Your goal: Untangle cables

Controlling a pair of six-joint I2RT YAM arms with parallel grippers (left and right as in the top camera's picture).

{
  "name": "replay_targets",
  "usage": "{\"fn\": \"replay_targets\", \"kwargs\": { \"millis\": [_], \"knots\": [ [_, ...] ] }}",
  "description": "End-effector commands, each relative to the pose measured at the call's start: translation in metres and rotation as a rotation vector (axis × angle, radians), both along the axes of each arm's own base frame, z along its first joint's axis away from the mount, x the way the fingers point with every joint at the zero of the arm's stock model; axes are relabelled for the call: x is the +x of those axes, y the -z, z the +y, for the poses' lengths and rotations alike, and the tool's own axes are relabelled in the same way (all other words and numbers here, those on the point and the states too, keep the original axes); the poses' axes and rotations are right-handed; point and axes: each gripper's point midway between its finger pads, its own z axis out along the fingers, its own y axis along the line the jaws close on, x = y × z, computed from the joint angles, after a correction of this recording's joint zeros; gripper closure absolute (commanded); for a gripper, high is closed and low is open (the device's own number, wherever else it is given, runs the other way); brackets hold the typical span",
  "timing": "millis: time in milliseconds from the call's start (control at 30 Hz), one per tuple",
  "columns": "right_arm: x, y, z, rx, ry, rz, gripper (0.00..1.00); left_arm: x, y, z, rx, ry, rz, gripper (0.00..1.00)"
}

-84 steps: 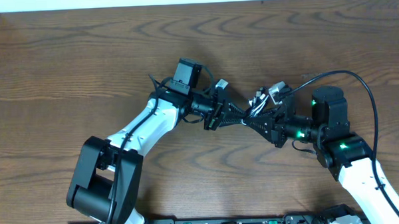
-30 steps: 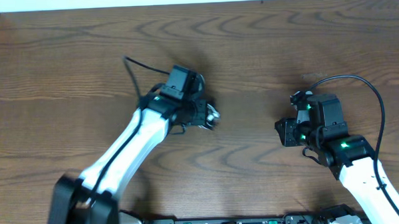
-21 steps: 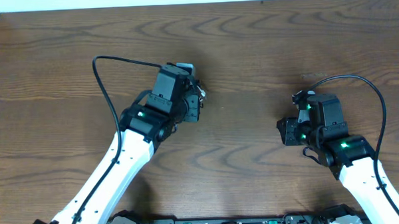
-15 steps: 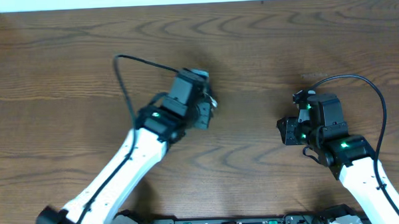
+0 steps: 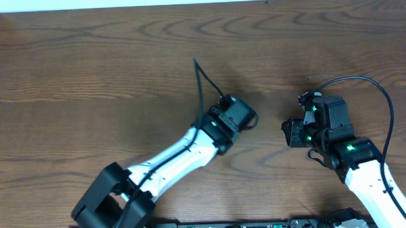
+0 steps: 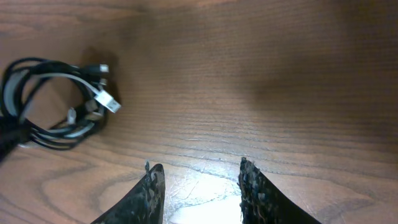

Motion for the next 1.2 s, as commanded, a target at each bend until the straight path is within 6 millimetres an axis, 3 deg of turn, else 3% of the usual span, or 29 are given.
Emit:
{"fn": "replay_targets", "kwargs": {
  "millis": [0, 300, 500, 600, 633, 733, 767, 900, 1167],
  "knots": [
    [0.000, 0.002, -0.002, -0.004, 0.015, 0.004, 0.65, -0.009, 0.004, -0.003, 0.038, 0.018, -0.023, 0.93],
    [0.000, 0.002, -0.002, -0.003, 0.015, 0.003, 0.65, -0.016, -0.002, -0.015, 0.007, 0.028, -0.034, 0.93],
    [0.000, 0.001, -0.002, -0.004, 0.015, 0.002, 0.63, -0.026, -0.028, -0.036, -0.171, 0.079, 0.017, 0.92],
    [0.000, 0.001, -0.002, -0.004, 0.015, 0.002, 0.63, -0.020, -0.047, -0.031, -0.224, 0.058, -0.008, 0.92],
    [0.000, 0.001, -0.002, -0.004, 0.015, 0.002, 0.63, -0.016, -0.053, -0.027, -0.234, 0.046, -0.022, 0.87],
    [0.000, 0.001, -0.002, -0.004, 0.015, 0.002, 0.63, -0.005, -0.066, -0.014, -0.262, 0.000, -0.053, 0.46],
    [0.000, 0.002, -0.002, -0.004, 0.015, 0.003, 0.63, 0.000, -0.069, -0.008, -0.268, -0.019, -0.062, 0.42],
    [0.000, 0.002, -0.002, -0.004, 0.015, 0.003, 0.63, 0.013, -0.069, 0.010, -0.280, -0.082, -0.053, 0.38],
    [0.000, 0.002, -0.002, -0.004, 0.015, 0.003, 0.63, 0.015, -0.050, 0.030, -0.348, -0.174, 0.095, 0.36]
  ]
}}
